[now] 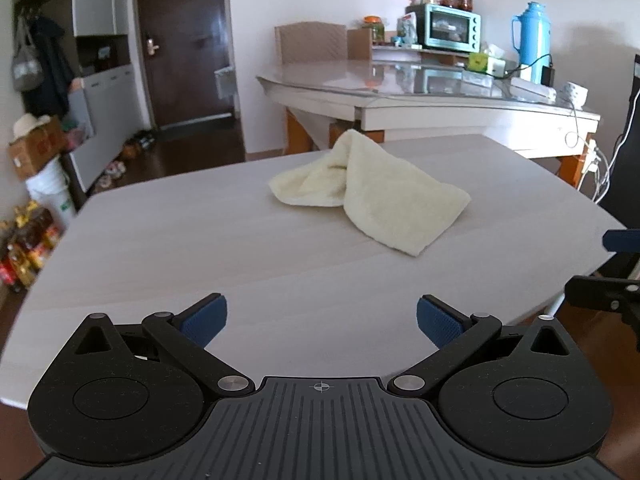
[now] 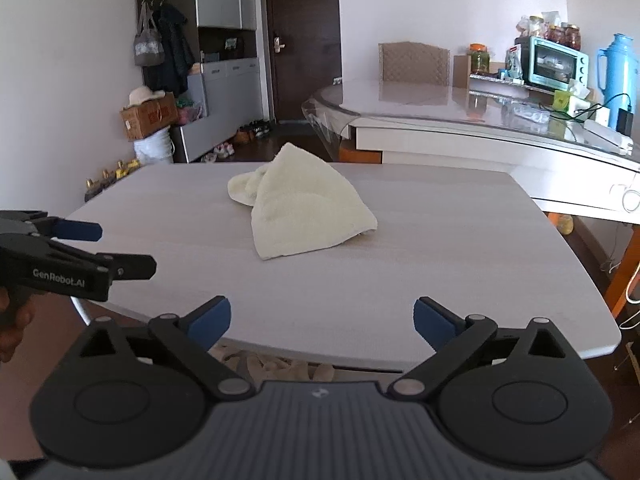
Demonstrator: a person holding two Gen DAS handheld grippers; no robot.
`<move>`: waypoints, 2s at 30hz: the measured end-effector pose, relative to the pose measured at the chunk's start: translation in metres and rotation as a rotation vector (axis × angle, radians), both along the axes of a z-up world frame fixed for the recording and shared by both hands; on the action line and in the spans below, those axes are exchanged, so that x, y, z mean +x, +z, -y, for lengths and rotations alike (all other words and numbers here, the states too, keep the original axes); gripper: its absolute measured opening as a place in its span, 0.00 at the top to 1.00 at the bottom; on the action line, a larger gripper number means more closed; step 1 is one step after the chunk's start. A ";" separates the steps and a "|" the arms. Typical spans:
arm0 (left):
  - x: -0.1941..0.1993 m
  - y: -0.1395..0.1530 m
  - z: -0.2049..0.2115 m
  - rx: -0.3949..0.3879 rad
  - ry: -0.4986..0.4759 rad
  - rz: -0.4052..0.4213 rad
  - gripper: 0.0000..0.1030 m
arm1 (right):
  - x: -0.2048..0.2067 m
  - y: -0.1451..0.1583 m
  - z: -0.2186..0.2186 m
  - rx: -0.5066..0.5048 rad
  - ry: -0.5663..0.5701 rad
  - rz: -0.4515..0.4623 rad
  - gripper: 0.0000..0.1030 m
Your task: Fold towel
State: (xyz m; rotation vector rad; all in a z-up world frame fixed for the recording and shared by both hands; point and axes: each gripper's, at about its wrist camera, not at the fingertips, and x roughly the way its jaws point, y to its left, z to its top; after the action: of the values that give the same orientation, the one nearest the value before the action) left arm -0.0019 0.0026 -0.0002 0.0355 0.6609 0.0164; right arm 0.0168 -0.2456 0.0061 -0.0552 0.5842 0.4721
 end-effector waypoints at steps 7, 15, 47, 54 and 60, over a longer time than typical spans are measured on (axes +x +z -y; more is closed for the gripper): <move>-0.017 -0.002 -0.014 -0.004 0.009 0.097 0.00 | -0.012 0.001 -0.002 0.013 0.001 0.033 0.01; -0.040 0.008 -0.005 0.032 0.039 0.086 0.00 | -0.023 0.000 -0.004 0.027 0.001 0.054 0.01; -0.030 0.003 -0.002 0.019 0.042 0.059 0.00 | -0.020 -0.003 -0.002 0.022 0.003 0.013 0.01; -0.020 0.007 0.003 0.025 0.036 0.053 0.00 | -0.013 -0.002 -0.005 0.016 0.005 0.008 0.01; -0.007 0.006 0.003 0.023 0.032 0.047 0.00 | -0.002 0.002 -0.011 0.038 0.045 0.012 0.02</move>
State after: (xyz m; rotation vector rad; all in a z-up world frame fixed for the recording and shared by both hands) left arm -0.0091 0.0001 0.0060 0.0464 0.6144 0.0557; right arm 0.0145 -0.2344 0.0077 -0.0350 0.5632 0.5259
